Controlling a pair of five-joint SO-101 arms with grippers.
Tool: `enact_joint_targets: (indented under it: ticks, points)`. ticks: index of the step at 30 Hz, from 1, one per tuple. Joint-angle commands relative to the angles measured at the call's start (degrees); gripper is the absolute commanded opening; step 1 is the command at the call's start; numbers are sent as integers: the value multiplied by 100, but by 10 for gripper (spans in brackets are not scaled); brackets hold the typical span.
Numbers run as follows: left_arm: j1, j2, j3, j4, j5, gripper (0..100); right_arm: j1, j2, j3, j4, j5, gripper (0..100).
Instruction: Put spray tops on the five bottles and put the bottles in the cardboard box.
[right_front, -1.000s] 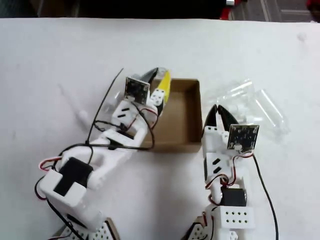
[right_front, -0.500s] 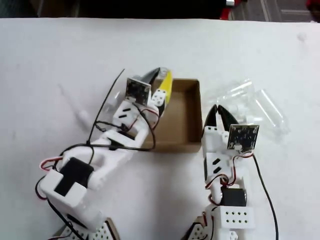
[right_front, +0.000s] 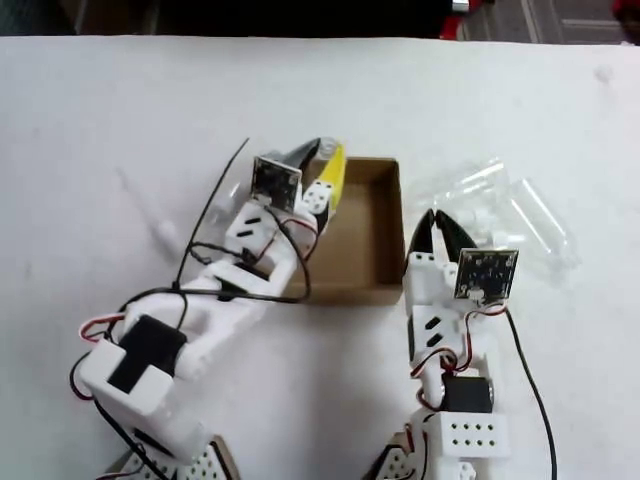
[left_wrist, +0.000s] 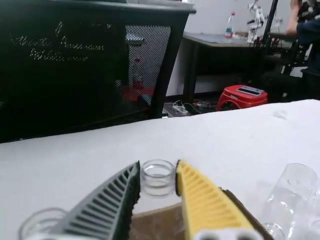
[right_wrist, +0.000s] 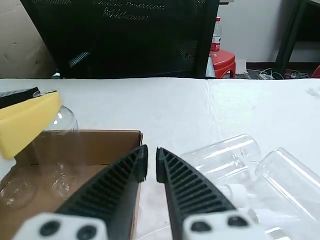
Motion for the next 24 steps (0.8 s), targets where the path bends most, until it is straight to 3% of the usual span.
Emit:
enact_joint_targets:
  ticks: [1,14,20,24]
  points:
    - [22,-453,-70,624,422,189,13,-13,62,-154,-44,22]
    - [22,-2273,-79,1890,492,181,13,-22,62,-154,-35,22]
    - [22,-3653,-79,2998,536,181,13,-22,62,-154,-26,22]
    - [-22,-4884,-53,4396,765,181,13,-22,62,-154,-26,22]
